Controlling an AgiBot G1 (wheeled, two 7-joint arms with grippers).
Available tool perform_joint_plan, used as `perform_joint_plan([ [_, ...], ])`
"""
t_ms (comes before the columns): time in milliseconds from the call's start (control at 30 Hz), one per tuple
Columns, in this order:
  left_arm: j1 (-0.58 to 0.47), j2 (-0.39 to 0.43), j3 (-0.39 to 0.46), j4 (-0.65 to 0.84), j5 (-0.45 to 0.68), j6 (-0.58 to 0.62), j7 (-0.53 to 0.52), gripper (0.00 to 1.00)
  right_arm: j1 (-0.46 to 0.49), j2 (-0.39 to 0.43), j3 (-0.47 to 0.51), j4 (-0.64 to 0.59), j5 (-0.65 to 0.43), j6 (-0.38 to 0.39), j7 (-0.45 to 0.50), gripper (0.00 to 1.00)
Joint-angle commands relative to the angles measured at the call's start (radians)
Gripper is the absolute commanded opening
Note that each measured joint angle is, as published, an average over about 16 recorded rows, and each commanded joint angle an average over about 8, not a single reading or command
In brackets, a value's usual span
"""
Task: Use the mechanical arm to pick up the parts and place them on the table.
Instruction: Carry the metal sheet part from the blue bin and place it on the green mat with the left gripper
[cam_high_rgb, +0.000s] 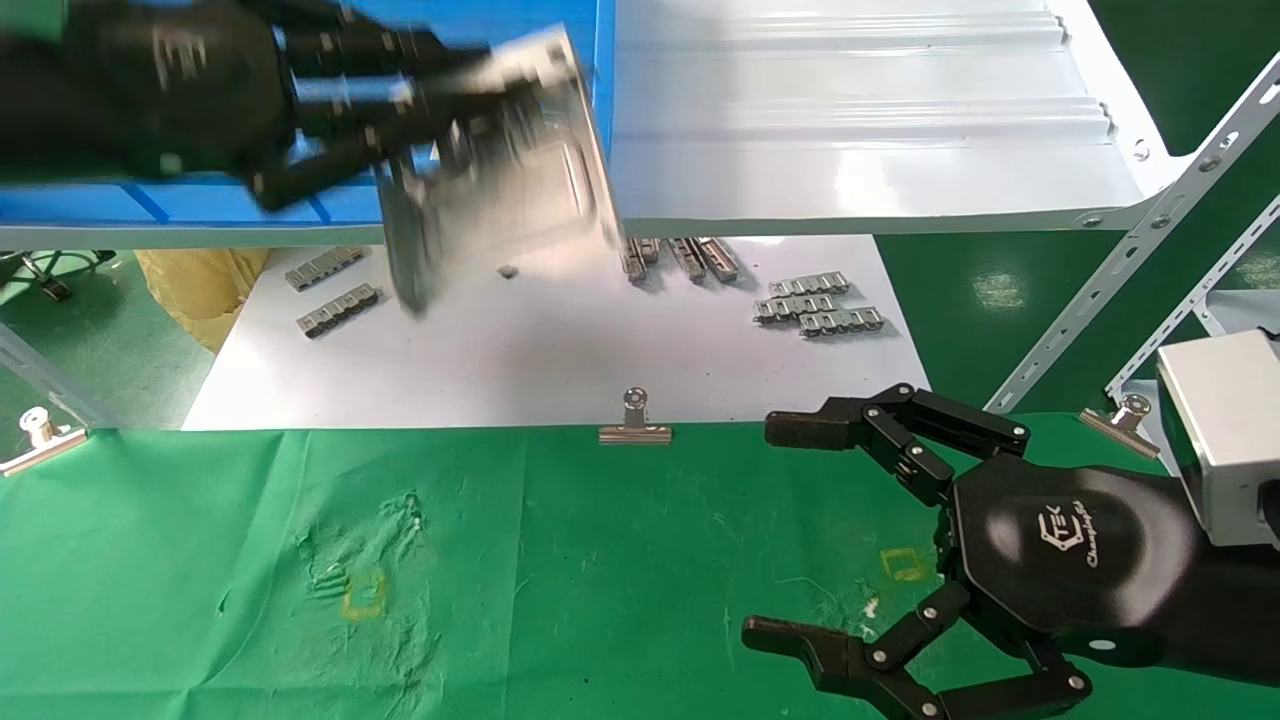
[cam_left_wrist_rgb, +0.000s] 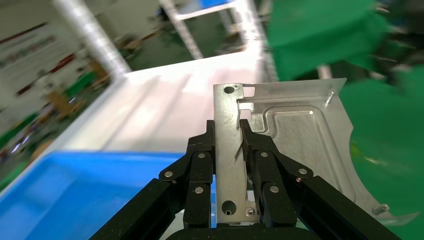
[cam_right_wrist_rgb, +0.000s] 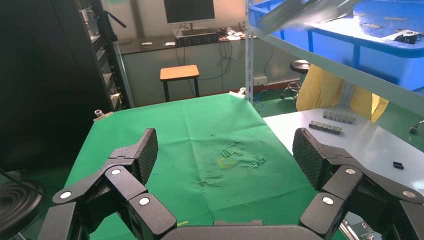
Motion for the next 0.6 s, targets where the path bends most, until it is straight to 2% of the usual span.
perform_joint_plan([
  [33,0.052,-0.036,0.034,-0.124,-0.074,0.001,-0.009,0.00,0.000,0.000,0.000,0.000,0.000,0.000,0.000,1.00],
  [200,0.100,-0.122,0.158,-0.250,-0.145,-0.007,0.014,0.00,0.000,0.000,0.000,0.000,0.000,0.000,0.000,1.00],
  [467,0.111,-0.181,0.367,-0.256,-0.046,-0.014,0.176,0.00,0.000,0.000,0.000,0.000,0.000,0.000,0.000,1.00],
  [600,0.105,-0.184,0.454,-0.211,0.003,-0.017,0.217,0.00,0.000,0.000,0.000,0.000,0.000,0.000,0.000,1.00],
])
